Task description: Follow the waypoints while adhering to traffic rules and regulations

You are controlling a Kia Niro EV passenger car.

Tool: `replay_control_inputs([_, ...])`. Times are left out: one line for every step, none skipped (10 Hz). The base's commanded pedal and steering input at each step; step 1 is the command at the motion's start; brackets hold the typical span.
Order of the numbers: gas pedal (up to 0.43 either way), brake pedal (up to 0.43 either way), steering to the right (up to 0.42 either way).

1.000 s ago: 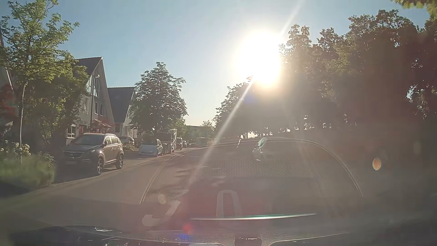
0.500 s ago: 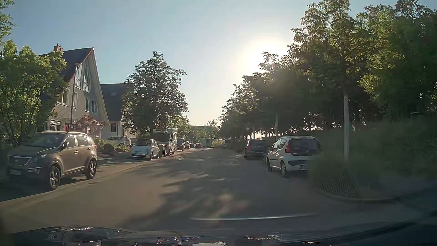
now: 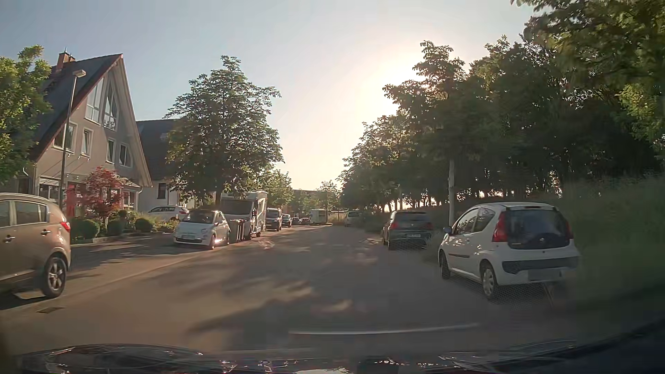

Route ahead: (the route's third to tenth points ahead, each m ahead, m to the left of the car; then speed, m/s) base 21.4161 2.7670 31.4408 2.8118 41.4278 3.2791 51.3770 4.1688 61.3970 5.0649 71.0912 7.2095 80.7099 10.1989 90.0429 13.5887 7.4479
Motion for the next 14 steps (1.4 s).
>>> replay_control_inputs([0.079, 0.0, -0.008])
replay_control_inputs([0.079, 0.0, -0.008])
replay_control_inputs([0.079, 0.0, -0.008])
replay_control_inputs([0.079, 0.0, -0.006])
replay_control_inputs([0.079, 0.0, -0.006])
replay_control_inputs([0.079, 0.0, -0.006])
replay_control_inputs([0.079, 0.0, -0.005])
replay_control_inputs([0.079, 0.0, -0.005])
replay_control_inputs([0.079, 0.0, -0.004])
replay_control_inputs([0.079, 0.0, -0.003])
replay_control_inputs([0.079, 0.0, -0.001])
replay_control_inputs([0.079, 0.0, -0.001])
replay_control_inputs([0.079, 0.0, -0.001])
replay_control_inputs([0.079, 0.0, -0.001])
